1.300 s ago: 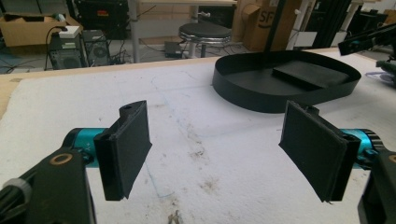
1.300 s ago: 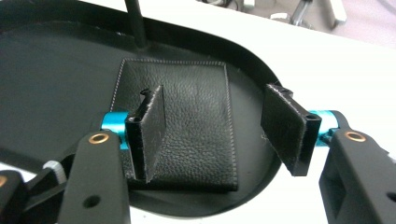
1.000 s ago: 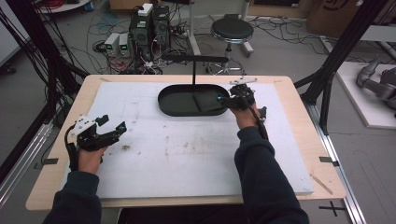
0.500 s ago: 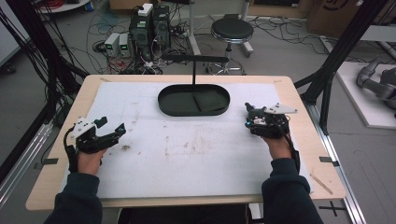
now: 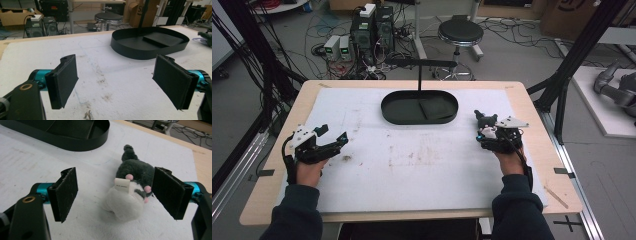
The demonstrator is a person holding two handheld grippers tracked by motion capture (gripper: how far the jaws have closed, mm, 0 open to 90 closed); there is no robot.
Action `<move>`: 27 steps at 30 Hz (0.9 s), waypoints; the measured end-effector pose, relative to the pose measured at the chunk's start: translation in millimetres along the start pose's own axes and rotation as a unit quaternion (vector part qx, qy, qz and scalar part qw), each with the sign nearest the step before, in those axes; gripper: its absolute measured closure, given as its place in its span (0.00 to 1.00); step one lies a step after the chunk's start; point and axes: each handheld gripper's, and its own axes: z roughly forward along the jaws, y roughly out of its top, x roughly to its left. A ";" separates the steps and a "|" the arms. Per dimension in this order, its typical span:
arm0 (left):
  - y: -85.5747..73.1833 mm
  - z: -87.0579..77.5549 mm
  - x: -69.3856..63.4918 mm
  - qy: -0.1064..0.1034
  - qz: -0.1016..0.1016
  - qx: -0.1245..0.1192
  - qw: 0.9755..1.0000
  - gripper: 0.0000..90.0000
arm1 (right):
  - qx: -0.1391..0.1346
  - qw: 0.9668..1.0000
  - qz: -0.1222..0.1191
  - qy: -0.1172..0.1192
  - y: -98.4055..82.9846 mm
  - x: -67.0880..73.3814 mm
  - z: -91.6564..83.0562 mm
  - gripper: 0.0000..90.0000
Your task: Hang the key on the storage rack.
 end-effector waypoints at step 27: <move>-0.4 0.6 -3.4 0.006 0.007 0.011 1.000 0.23 | 0.061 0.996 0.024 -0.061 -7.9 0.2 30.2 0.27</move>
